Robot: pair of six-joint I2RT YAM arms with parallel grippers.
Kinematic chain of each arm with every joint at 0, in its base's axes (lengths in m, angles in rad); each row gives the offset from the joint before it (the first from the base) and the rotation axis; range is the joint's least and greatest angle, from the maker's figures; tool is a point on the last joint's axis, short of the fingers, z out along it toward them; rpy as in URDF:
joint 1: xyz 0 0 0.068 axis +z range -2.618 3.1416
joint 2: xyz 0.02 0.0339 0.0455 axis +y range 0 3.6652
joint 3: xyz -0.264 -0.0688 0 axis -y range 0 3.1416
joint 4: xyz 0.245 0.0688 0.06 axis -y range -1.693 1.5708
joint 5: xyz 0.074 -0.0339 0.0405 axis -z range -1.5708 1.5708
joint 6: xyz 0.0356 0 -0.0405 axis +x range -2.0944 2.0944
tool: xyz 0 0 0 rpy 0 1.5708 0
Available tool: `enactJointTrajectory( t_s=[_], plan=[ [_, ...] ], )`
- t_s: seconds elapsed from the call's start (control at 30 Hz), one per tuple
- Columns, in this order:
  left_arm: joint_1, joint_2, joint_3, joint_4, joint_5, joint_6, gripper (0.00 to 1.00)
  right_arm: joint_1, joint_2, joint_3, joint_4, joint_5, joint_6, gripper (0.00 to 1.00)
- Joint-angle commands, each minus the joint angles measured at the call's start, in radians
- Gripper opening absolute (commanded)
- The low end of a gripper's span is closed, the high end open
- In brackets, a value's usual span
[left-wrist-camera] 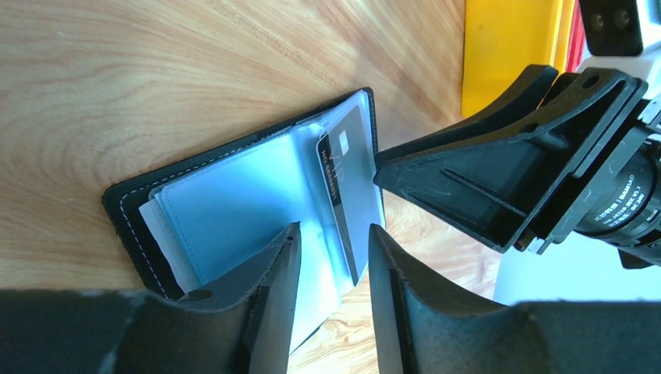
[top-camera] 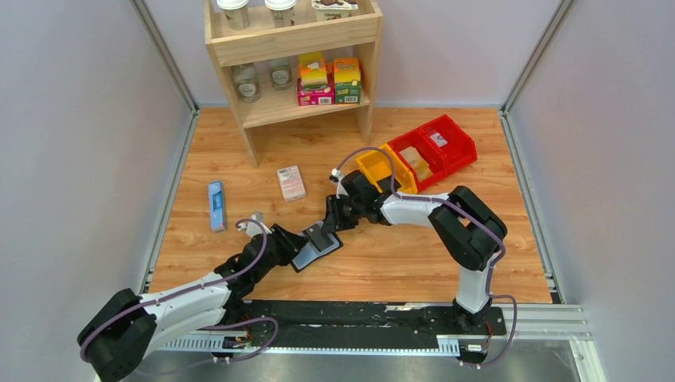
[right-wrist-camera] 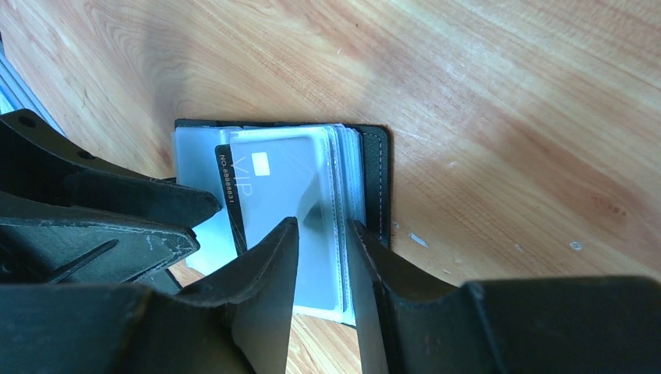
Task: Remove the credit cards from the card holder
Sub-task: Remove the credit card from the card holder.
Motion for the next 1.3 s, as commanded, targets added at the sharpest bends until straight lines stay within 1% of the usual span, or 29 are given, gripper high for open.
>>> enactJointTrajectory(
  t_s=[0.0, 0.13, 0.37, 0.4, 0.5, 0.57, 0.7, 1.0, 1.13, 1.27],
  plan=[
    [-0.001, -0.006, -0.090, 0.046, -0.045, 0.005, 0.47, 0.007, 0.049, -0.028, -0.043, 0.020, -0.012, 0.36],
    [0.000, 0.014, -0.082, 0.083, -0.051, 0.033, 0.48, 0.008, 0.053, -0.026, -0.043, 0.017, -0.012, 0.36],
    [0.002, 0.120, -0.053, 0.178, -0.025, 0.054, 0.48, 0.008, 0.058, -0.023, -0.043, 0.013, -0.012, 0.35],
    [0.003, 0.140, -0.021, 0.185, -0.020, 0.054, 0.48, 0.008, 0.057, -0.022, -0.043, 0.013, -0.014, 0.35],
    [0.005, 0.166, -0.009, 0.202, -0.014, 0.054, 0.47, 0.007, 0.057, -0.022, -0.043, 0.010, -0.014, 0.33],
    [0.005, 0.181, -0.006, 0.205, -0.014, 0.050, 0.43, 0.007, 0.060, -0.020, -0.043, 0.010, -0.014, 0.32],
    [0.007, 0.211, -0.006, 0.234, -0.019, 0.036, 0.38, 0.007, 0.064, -0.022, -0.043, 0.005, -0.014, 0.30],
    [0.008, 0.281, -0.004, 0.316, -0.014, 0.028, 0.31, 0.007, 0.064, -0.020, -0.041, -0.001, -0.017, 0.29],
    [0.008, 0.295, -0.007, 0.334, -0.006, 0.016, 0.22, 0.007, 0.066, -0.023, -0.038, 0.000, -0.015, 0.29],
    [0.007, 0.277, -0.021, 0.333, -0.002, 0.008, 0.12, 0.007, 0.061, -0.031, -0.034, 0.007, -0.014, 0.29]
  ],
)
